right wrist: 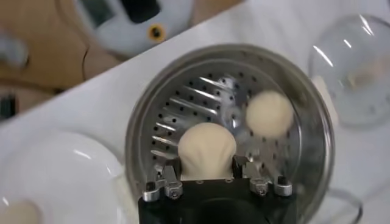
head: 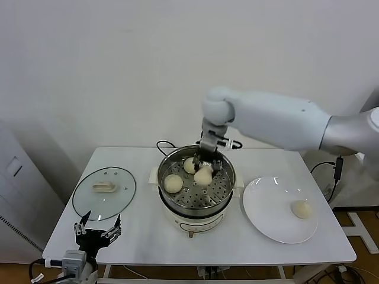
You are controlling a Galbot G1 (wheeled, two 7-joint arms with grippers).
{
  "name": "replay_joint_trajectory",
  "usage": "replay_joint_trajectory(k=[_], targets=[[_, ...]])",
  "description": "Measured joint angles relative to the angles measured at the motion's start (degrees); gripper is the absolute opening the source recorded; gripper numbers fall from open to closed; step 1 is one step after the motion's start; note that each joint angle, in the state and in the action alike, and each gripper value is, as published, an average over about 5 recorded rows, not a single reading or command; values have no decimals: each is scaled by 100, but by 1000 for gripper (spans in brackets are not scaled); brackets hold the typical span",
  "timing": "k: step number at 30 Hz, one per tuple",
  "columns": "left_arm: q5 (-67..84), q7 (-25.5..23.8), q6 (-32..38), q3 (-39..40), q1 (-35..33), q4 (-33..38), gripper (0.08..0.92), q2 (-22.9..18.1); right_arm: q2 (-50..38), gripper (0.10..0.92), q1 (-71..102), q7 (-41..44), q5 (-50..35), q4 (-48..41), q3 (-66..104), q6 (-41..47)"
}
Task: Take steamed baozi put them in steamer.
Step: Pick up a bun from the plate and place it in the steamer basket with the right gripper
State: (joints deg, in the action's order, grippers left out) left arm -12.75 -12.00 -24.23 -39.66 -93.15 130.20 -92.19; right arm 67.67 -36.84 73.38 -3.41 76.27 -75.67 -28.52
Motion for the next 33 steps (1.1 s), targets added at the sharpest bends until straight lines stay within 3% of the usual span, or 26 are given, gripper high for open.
replay_joint_trajectory(k=[11, 27, 33], targets=[[11, 0, 2, -5, -9, -4, 823, 0, 275, 510, 423, -352, 844, 32, 0, -771], [12, -1, 2, 9, 22, -58, 823, 0, 331, 514, 717, -573, 1207, 60, 22, -1037], [12, -1, 2, 10, 24, -74, 823, 0, 282, 606, 714, -620, 1221, 99, 17, -1022]])
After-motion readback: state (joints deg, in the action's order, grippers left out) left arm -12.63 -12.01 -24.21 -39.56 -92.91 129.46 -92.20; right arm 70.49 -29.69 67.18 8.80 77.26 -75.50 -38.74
